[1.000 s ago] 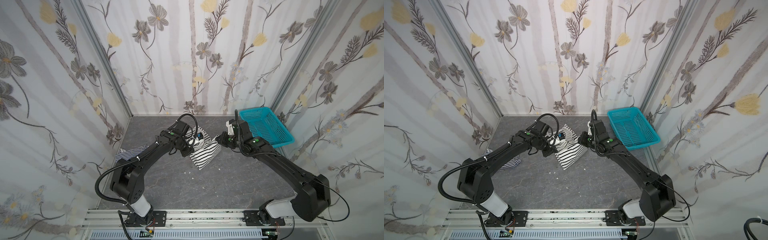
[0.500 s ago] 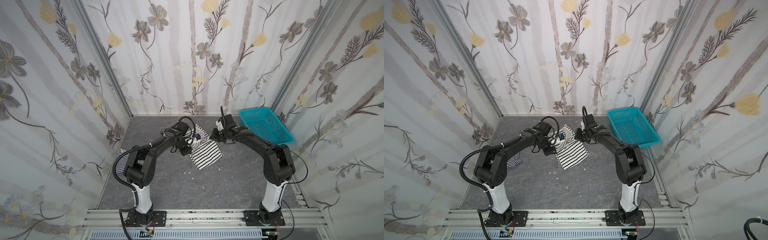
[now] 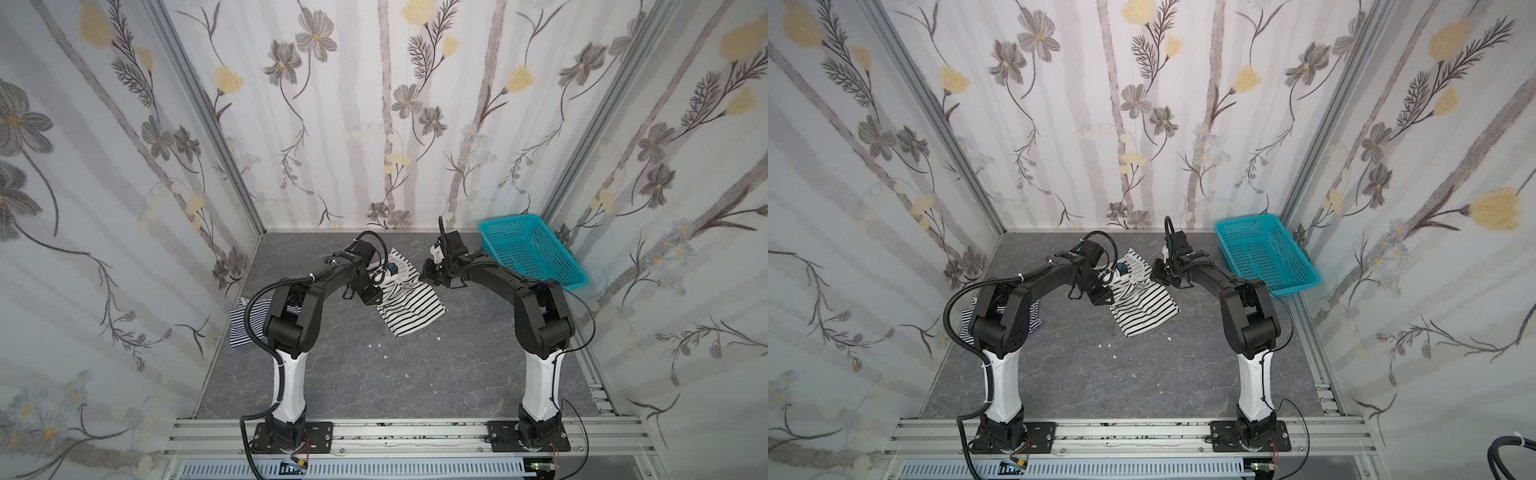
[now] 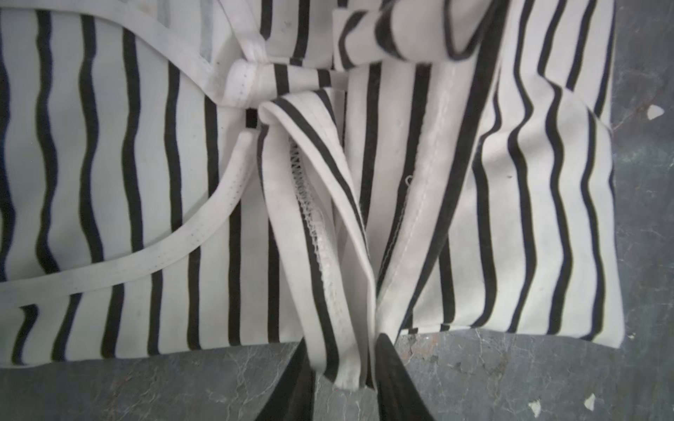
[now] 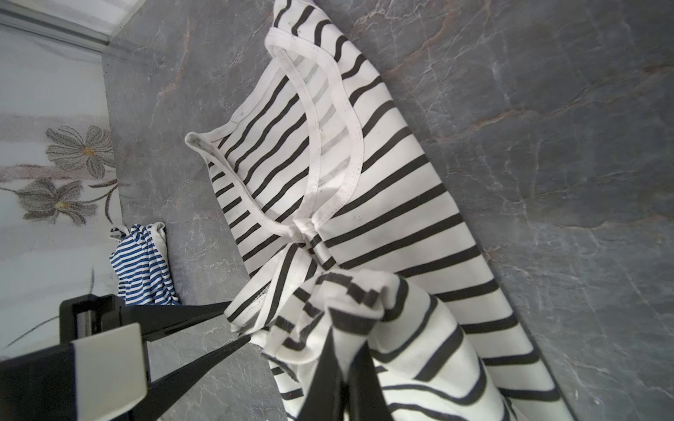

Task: Fold and stack tank tops
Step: Fold the tank top at the center of the table, then move the tank top to the center of the table.

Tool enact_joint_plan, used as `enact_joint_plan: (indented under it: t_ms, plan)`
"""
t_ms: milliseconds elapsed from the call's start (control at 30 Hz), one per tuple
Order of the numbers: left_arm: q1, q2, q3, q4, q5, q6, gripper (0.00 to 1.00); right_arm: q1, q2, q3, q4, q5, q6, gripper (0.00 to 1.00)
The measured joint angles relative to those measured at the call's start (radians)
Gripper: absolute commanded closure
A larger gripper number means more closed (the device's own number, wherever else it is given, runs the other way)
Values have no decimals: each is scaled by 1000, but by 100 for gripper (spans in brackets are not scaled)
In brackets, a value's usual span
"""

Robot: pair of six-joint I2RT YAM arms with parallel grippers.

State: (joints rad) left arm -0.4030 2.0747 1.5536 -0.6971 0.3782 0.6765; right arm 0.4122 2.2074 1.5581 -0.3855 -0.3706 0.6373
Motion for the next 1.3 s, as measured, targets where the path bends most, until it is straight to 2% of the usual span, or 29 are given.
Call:
enact_joint_plan:
  t_ms: [100, 233, 333, 533, 700, 833, 900, 1033, 1300]
  plan:
    - [5, 23, 27, 3, 0, -13, 65, -6, 26, 23, 1, -5, 2, 91]
    - [17, 36, 71, 20, -8, -46, 60, -13, 44, 43, 11, -23, 12, 60]
    - [22, 39, 99, 38, -19, -70, 58, -13, 42, 42, 46, -42, 13, 51]
    - [24, 40, 135, 83, -64, -134, 57, -6, -61, -82, 141, -57, 36, 51]
    - [8, -63, 39, 97, -50, -155, 59, 18, -139, -196, 184, -44, 53, 59]
    - [-34, -101, -35, 97, -29, -157, 66, 42, -166, -269, 184, -15, 55, 60]
    - [-45, -101, -56, 95, -14, -158, 70, 53, -183, -301, 188, -6, 59, 58]
    - [-40, -89, -81, 97, -4, -156, 71, 75, -225, -355, 212, 17, 69, 55]
    - [-3, 16, -30, 100, -19, -141, 66, 121, -267, -425, 266, 35, 106, 52]
